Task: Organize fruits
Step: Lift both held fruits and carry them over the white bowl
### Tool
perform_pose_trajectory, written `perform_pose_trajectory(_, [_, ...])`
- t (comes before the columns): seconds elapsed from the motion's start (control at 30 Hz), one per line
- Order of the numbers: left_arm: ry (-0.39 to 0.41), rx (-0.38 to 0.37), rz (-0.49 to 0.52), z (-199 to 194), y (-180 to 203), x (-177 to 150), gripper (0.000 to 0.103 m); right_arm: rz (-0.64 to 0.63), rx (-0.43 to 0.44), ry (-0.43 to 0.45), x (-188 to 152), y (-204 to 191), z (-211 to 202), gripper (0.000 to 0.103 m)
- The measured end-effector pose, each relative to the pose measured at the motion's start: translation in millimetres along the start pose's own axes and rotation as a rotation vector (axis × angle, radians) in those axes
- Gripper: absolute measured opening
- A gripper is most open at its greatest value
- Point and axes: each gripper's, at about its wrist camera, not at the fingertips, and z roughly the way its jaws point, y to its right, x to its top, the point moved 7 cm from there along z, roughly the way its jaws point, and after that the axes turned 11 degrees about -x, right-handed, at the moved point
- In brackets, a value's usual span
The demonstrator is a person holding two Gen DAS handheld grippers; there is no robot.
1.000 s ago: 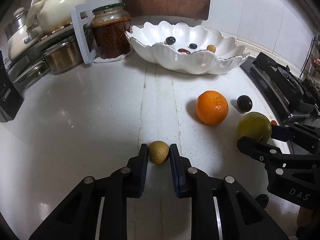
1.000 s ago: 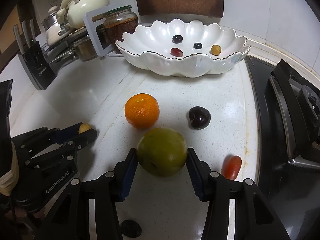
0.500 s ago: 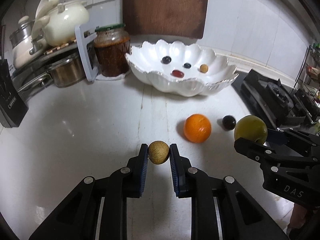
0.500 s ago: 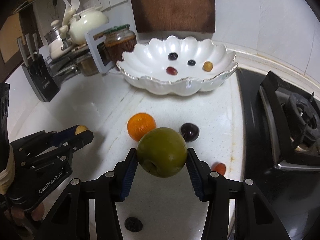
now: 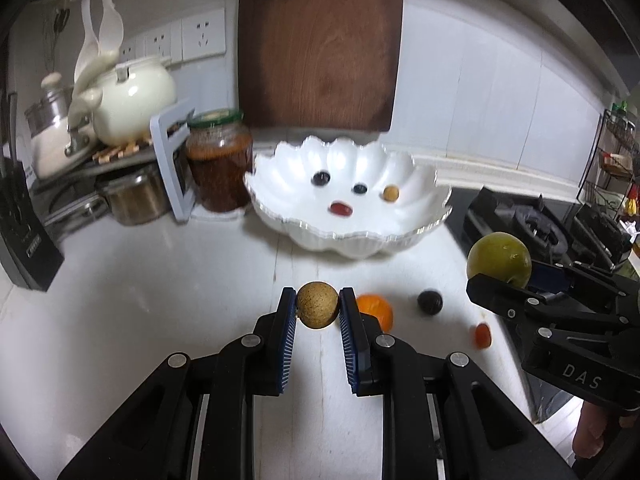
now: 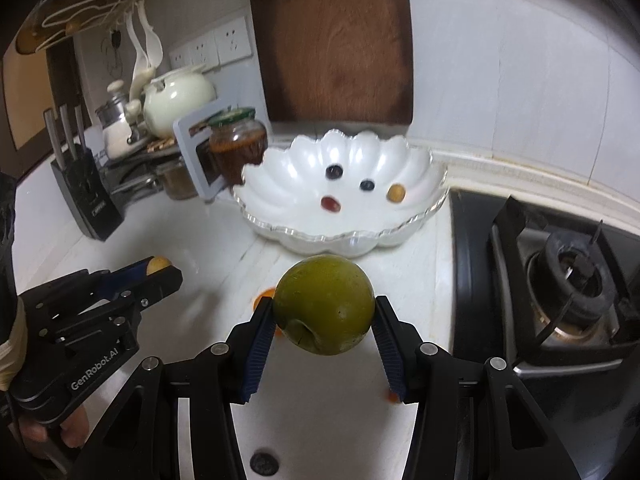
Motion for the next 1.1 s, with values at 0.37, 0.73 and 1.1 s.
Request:
perform_pose_trajectory(0.37, [0.073,-0.001,0.031,-3.7,6.3,33.2,0.022,0.023,-0.028,0.074,30.7,13.0,-5.4,0.05])
perform_pose_trajectory(0.73, [0.112,0.003,0.046,4.8,3.4,60.2,0.022,0.024,-0.043,0.131,61.5,14.6,-2.4,0.05])
perform_pose_trajectory(1.1, [0.144,0.032,0.087,18.6,-5.7,90.0,0.022,0.011,-0.075,0.161,86.0,16.4,17.6,0.05])
